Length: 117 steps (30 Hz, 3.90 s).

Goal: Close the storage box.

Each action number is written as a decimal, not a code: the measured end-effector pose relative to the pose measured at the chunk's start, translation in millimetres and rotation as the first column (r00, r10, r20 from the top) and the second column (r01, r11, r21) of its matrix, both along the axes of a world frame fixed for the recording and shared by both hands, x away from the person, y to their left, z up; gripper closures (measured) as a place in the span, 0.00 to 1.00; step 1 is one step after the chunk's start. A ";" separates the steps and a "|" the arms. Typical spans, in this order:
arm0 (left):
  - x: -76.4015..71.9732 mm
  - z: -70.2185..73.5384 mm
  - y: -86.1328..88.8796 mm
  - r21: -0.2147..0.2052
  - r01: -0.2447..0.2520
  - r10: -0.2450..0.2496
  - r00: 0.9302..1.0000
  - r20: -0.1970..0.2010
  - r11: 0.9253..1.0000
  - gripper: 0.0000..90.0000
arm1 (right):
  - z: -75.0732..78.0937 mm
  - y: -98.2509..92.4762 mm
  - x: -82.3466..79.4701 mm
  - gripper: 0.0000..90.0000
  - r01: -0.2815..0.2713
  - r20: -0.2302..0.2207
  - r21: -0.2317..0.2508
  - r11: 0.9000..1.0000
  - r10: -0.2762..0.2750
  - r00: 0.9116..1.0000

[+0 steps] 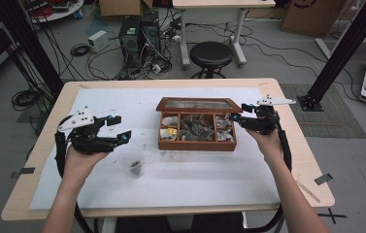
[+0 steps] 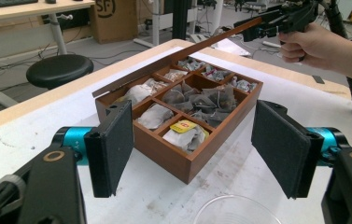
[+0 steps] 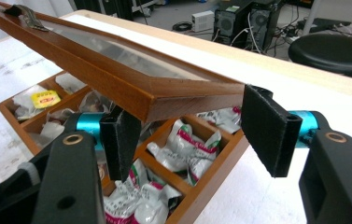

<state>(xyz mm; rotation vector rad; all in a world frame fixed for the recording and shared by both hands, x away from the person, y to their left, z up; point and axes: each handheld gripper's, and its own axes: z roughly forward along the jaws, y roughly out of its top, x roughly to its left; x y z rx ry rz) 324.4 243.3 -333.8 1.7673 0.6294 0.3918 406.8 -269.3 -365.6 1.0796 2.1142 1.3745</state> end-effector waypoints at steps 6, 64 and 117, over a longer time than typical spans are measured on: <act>0.2 -0.3 -0.1 -0.001 0.002 -0.002 1.000 0.000 1.000 0.33 | -9.3 -0.4 -5.4 0.44 -0.004 -0.014 0.004 1.000 0.004 1.000; 0.4 -3.2 -1.4 0.009 0.004 -0.004 1.000 -0.012 1.000 0.33 | -63.2 1.3 -42.7 0.47 -0.049 -0.154 -0.081 0.996 0.036 0.987; 6.1 4.4 12.6 -0.056 -0.007 0.009 0.999 0.032 0.998 0.29 | 8.6 -24.7 -61.3 0.25 -0.020 0.044 0.035 0.999 0.018 0.999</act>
